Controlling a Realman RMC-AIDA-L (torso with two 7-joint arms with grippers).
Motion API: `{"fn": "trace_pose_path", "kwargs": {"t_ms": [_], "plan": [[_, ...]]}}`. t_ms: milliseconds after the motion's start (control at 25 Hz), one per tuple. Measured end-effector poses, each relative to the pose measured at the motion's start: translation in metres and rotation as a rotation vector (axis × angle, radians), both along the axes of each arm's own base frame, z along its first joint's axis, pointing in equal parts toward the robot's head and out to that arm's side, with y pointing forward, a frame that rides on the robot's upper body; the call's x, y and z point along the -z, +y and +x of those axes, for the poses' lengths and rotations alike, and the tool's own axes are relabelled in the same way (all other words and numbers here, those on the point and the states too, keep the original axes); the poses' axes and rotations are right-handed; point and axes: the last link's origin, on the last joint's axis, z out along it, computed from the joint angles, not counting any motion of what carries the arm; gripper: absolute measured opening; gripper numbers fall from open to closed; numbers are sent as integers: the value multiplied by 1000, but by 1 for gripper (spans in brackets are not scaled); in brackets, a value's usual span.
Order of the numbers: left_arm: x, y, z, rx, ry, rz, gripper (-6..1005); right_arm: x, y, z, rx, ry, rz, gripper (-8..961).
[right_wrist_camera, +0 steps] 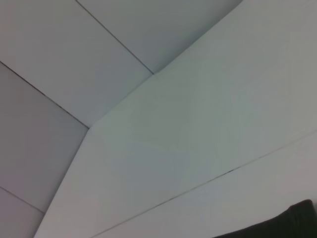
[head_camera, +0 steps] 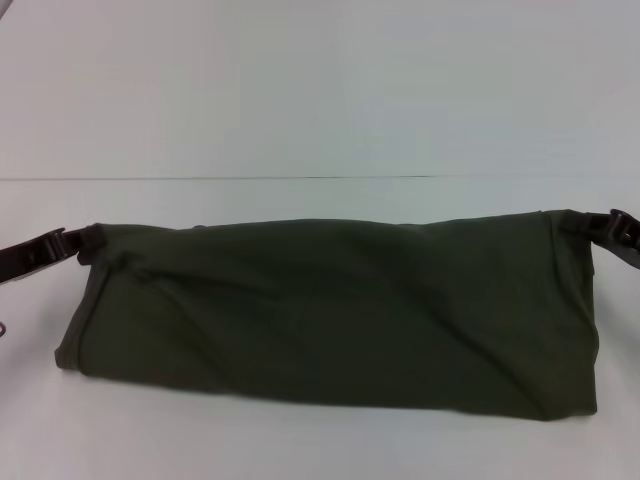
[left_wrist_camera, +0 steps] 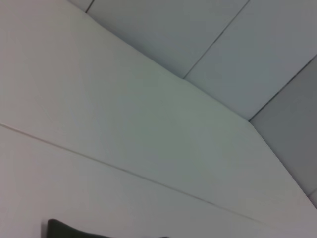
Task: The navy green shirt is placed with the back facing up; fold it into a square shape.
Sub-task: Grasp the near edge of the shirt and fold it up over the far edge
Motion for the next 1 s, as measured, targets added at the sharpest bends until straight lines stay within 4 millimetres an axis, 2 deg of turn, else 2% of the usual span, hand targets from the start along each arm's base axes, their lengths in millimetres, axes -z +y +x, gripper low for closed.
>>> {"fn": "trace_pose_path", "kwargs": {"t_ms": [440, 720, 1000], "plan": [[6, 15, 2, -66, -36, 130, 58, 15, 20, -8, 26, -68, 39, 59], [25, 24, 6, -108, -6, 142, 59, 24, 28, -11, 42, -116, 43, 62], [33, 35, 15, -120, 27, 154, 60, 30, 35, -12, 64, -141, 52, 64]]}}
